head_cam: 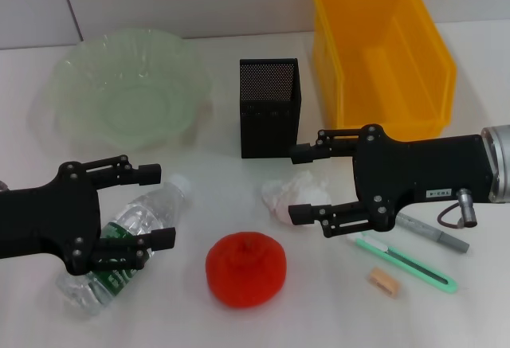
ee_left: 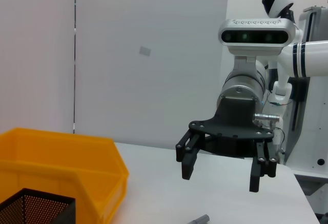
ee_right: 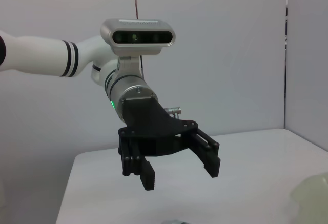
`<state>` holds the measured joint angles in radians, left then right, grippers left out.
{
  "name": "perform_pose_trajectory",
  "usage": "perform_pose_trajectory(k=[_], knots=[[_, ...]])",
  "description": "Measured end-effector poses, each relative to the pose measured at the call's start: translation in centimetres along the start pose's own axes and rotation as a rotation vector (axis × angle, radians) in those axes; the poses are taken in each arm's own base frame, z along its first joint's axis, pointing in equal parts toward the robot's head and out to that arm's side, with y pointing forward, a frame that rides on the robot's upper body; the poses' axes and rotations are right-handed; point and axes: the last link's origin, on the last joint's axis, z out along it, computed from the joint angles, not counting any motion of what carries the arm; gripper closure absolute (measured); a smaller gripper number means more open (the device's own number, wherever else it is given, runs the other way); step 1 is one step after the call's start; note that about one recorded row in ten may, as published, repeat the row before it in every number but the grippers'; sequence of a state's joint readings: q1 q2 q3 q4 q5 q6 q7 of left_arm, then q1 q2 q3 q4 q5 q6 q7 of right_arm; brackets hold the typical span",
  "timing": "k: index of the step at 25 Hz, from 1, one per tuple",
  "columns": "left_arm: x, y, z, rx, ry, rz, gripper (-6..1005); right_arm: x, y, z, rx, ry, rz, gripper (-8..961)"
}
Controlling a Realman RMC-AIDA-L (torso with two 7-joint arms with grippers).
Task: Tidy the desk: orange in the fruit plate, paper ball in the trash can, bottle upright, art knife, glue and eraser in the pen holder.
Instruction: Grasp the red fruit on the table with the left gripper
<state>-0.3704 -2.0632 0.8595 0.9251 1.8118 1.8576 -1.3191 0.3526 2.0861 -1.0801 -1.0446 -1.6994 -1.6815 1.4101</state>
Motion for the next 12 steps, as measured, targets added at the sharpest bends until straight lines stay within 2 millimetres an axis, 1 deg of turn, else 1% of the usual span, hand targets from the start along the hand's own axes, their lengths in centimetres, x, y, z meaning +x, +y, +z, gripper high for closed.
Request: perform_pose_trajectory(k=[12], knots=[[0.03, 0.01, 0.08, -0.004, 0.0, 0.0, 184, 0.15, 0.16, 0.18, -0.013, 0.009, 0.003, 193]])
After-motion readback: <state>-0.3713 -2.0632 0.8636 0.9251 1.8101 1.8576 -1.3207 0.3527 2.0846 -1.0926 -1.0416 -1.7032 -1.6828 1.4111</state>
